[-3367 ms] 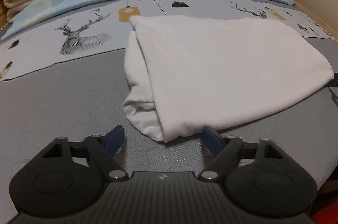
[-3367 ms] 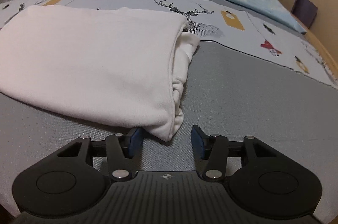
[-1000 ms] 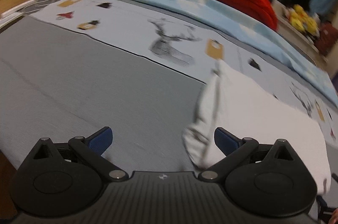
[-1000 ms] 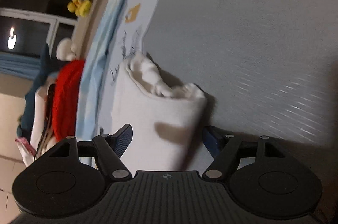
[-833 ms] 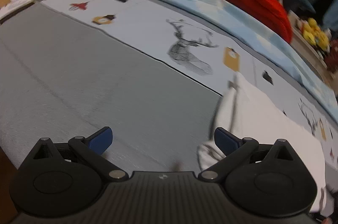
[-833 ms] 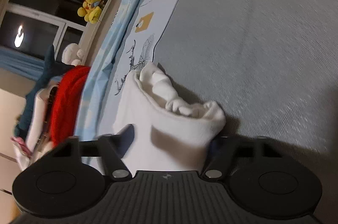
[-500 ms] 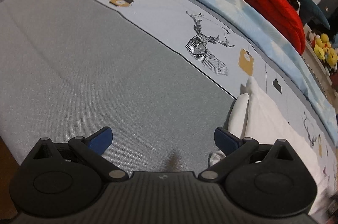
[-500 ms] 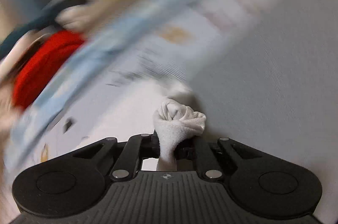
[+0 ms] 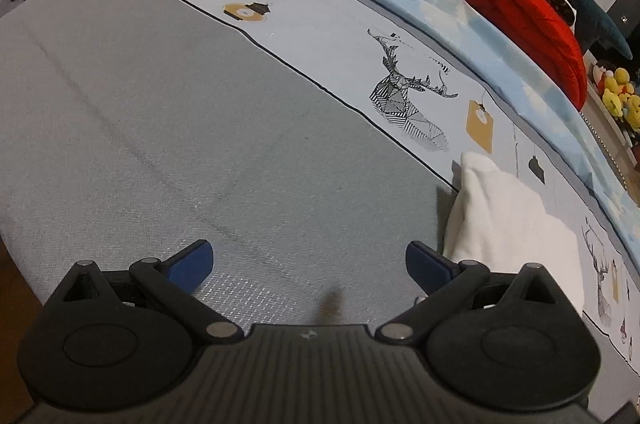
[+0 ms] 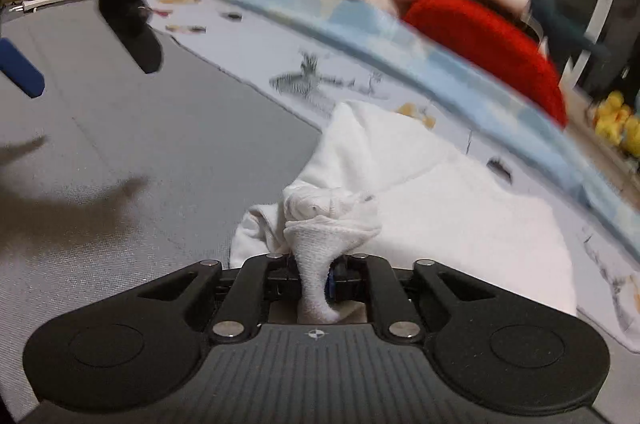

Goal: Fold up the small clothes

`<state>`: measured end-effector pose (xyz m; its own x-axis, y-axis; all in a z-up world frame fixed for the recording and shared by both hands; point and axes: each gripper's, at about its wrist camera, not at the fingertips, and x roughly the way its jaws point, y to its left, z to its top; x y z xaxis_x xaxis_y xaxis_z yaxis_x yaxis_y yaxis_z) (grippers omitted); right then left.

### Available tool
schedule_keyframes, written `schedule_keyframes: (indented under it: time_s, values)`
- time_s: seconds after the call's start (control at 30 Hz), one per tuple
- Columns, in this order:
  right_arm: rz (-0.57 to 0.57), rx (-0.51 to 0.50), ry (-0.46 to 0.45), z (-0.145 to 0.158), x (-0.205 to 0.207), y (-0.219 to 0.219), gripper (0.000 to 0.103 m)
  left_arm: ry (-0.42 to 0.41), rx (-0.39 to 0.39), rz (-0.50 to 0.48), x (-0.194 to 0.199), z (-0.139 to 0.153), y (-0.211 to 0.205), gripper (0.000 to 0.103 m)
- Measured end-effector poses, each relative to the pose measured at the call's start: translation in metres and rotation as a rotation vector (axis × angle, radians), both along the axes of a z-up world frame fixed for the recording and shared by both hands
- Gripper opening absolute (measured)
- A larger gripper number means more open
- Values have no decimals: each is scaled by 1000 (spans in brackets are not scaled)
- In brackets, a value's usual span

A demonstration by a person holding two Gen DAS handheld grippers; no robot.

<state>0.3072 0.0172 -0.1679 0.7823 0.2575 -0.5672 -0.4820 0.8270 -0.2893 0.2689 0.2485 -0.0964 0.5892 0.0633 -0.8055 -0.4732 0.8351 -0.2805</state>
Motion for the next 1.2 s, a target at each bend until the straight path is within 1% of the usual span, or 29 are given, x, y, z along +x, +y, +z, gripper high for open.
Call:
schedule_keyframes:
  time_s: [0.07, 0.1, 0.13, 0.17, 0.2, 0.23, 0.27, 0.37, 0.43, 0.47, 0.5, 0.53, 0.57, 0.6, 0.67, 0.7, 0.73, 0.77, 0.8, 0.83, 0.87, 0.9, 0.93, 1.0, 1.07, 1.1, 1.13, 1.17, 1.2]
  values:
    - [1, 40, 13, 5, -1, -7, 16, 1, -3, -6, 0, -1, 1, 102]
    - [12, 58, 28, 10, 1, -10, 23, 2, -10, -7, 1, -1, 1, 102]
    - [34, 84, 45, 14, -6, -15, 29, 2, -16, -6, 1, -1, 1, 102]
    - [69, 128, 76, 18, -10, -18, 44, 1, -23, -8, 1, -2, 0, 102]
    - [115, 186, 126, 21, -15, -21, 60, 0, -27, -16, 2, -2, -2, 102]
    - [160, 238, 183, 22, -21, -22, 66, 1, -26, -24, 4, -2, -3, 102]
    - [188, 269, 216, 21, -25, -22, 70, 2, -22, -35, 5, -2, -6, 102]
    - [205, 351, 279, 21, -26, -29, 69, 5, -9, -73, 5, -4, -14, 102]
    - [214, 460, 343, 32, -28, -48, 63, 10, -6, -118, 7, -6, -21, 102]
    - [206, 495, 355, 40, -27, -60, 62, 5, -7, -141, 7, -6, -25, 102]
    - [182, 511, 331, 49, -34, -73, 62, -9, -11, -167, 6, -6, -30, 102]
    - [136, 503, 269, 58, -37, -85, 61, -33, -22, -207, 6, -3, -37, 102]
    - [84, 465, 198, 65, -40, -97, 60, -55, -34, -248, 6, -1, -44, 102]
    - [37, 421, 143, 70, -42, -109, 54, -75, -46, -288, 8, 1, -52, 102]
    - [-44, 319, 55, 73, -40, -124, 48, -77, -55, -358, 16, 2, -74, 102]
    - [-68, 275, 49, 70, -37, -128, 43, -58, -47, -387, 21, -2, -84, 102]
    - [-85, 244, 68, 66, -32, -130, 41, -14, -16, -402, 28, -8, -94, 102]
    - [-99, 214, 118, 58, -29, -131, 39, 40, 33, -397, 33, -17, -100, 102]
    - [-104, 186, 175, 49, -27, -131, 39, 98, 89, -371, 36, -26, -103, 102]
    - [-106, 146, 235, 39, -26, -130, 39, 168, 142, -315, 37, -38, -100, 103]
    - [-113, 101, 282, 32, -29, -128, 39, 192, 117, -281, 37, -44, -92, 103]
    - [-108, 81, 307, 27, -34, -129, 39, 188, 29, -243, 34, -48, -78, 103]
    - [-98, 84, 305, 26, -40, -131, 39, 167, -2, -219, 29, -47, -69, 103]
    - [-79, 110, 312, 32, -50, -141, 40, 163, 29, -215, 21, -45, -63, 103]
    - [-77, 174, 350, 42, -50, -158, 41, 153, -20, -206, 12, -43, -59, 103]
    - [-84, 204, 357, 44, -42, -166, 41, 156, -17, -194, 9, -42, -58, 103]
    - [-92, 234, 363, 49, -36, -175, 41, 162, 5, -174, 6, -40, -57, 103]
    - [-104, 266, 369, 57, -29, -183, 47, 162, 17, -150, 4, -37, -55, 103]
    - [-131, 293, 360, 66, -22, -195, 58, 156, 7, -135, 1, -36, -52, 103]
